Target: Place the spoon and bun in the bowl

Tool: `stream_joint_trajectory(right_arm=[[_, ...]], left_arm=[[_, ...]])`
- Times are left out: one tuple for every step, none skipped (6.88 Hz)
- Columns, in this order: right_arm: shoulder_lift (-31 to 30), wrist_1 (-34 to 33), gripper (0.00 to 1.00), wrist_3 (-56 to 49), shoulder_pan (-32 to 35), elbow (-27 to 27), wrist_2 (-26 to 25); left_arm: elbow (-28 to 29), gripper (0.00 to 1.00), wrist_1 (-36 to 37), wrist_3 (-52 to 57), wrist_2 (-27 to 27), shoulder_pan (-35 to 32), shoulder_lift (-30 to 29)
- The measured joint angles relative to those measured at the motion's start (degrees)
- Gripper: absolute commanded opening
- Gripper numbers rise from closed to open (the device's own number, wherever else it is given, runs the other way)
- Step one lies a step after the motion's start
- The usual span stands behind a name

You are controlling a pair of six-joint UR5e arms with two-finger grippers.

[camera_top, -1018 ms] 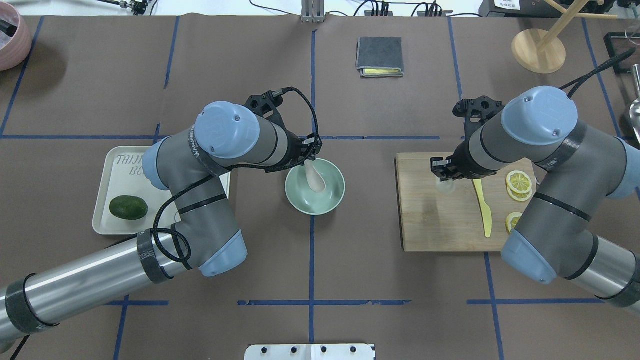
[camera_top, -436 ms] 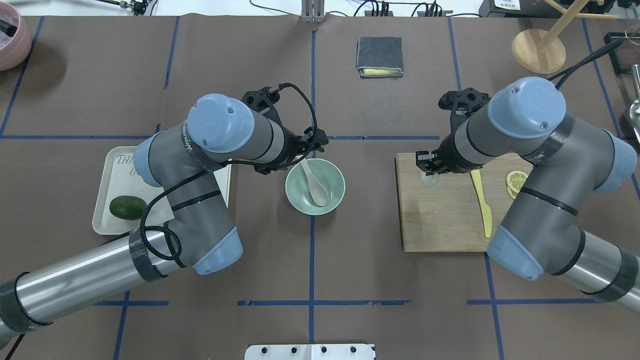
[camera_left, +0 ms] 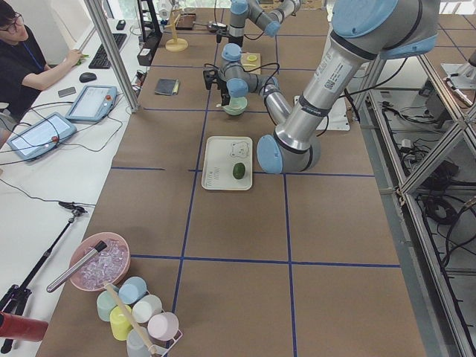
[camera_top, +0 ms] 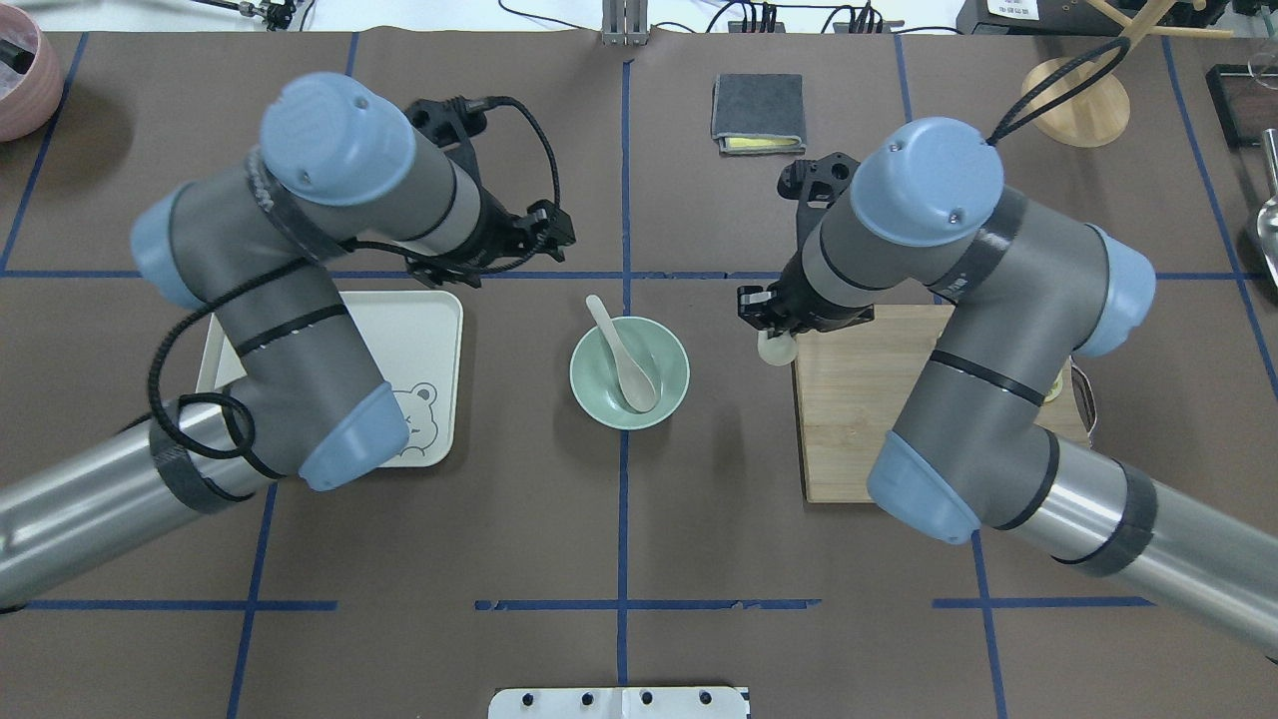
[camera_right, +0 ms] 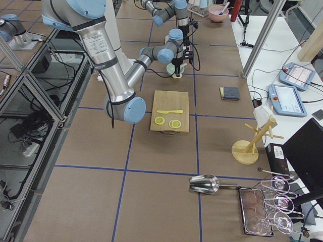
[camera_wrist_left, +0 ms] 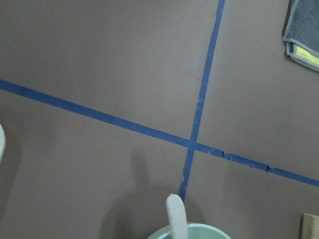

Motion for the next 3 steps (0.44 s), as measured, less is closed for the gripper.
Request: stream_joint_trajectory(right_arm=[[3.4,-0.2,0.00,1.0,-1.3,-2.8,-0.8],[6.8,-0.2,0.00,3.1,-3.2,-5.9,-2.7],[9.9,-0.1,0.00,5.4,-5.1,-8.9,-4.7]], left_arm=[[-2.9,1.00,5.4,6.6,-1.3,-3.5,1.0],[-4.8,1.00,9.6,13.3,-2.5,-6.7,2.0],[-6.4,1.00,11.9,19.6,-3.0,-9.6,3.7]])
